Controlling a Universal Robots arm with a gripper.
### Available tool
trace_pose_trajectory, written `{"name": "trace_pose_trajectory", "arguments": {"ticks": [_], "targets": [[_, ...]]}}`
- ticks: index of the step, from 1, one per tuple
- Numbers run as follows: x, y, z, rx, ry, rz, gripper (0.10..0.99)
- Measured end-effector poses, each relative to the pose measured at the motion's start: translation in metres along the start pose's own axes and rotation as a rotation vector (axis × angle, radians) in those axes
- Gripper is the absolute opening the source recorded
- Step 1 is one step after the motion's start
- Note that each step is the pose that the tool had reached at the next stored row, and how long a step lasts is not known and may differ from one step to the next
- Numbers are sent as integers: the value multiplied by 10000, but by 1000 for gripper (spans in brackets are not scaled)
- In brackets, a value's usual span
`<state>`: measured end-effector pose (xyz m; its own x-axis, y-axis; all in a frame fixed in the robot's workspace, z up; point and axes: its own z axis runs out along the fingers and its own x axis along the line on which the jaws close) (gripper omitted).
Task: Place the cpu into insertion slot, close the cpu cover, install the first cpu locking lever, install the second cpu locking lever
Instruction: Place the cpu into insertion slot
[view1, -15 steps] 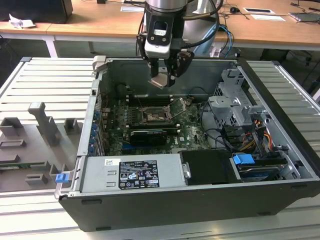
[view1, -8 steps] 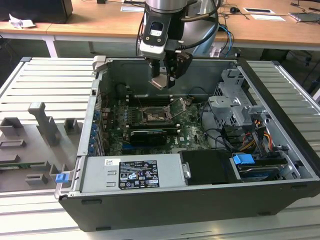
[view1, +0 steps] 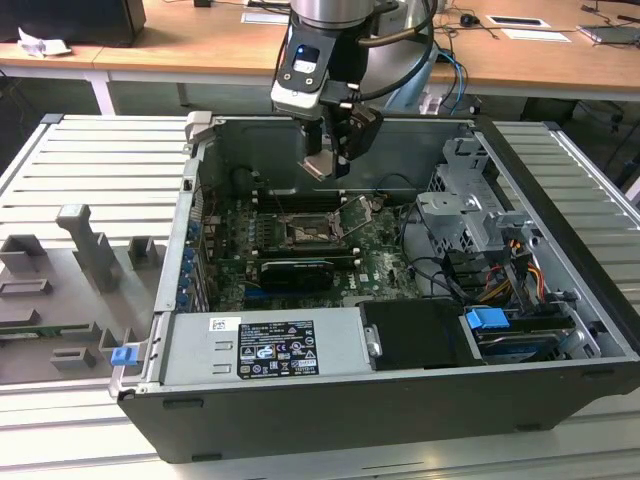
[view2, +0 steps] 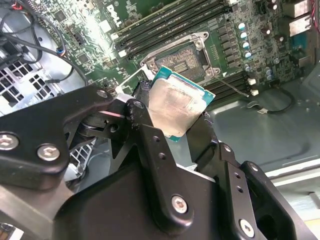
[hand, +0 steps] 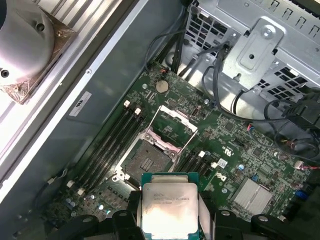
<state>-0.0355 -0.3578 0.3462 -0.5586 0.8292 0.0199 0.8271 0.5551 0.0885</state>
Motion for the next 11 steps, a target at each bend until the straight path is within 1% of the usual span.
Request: {"name": "trace_pose_trajectory", "arguments": {"ticks": [4, 11], "targets": [[0, 0, 5, -8, -30, 340, 541], [0, -1, 10, -16, -67, 765, 541]]}}
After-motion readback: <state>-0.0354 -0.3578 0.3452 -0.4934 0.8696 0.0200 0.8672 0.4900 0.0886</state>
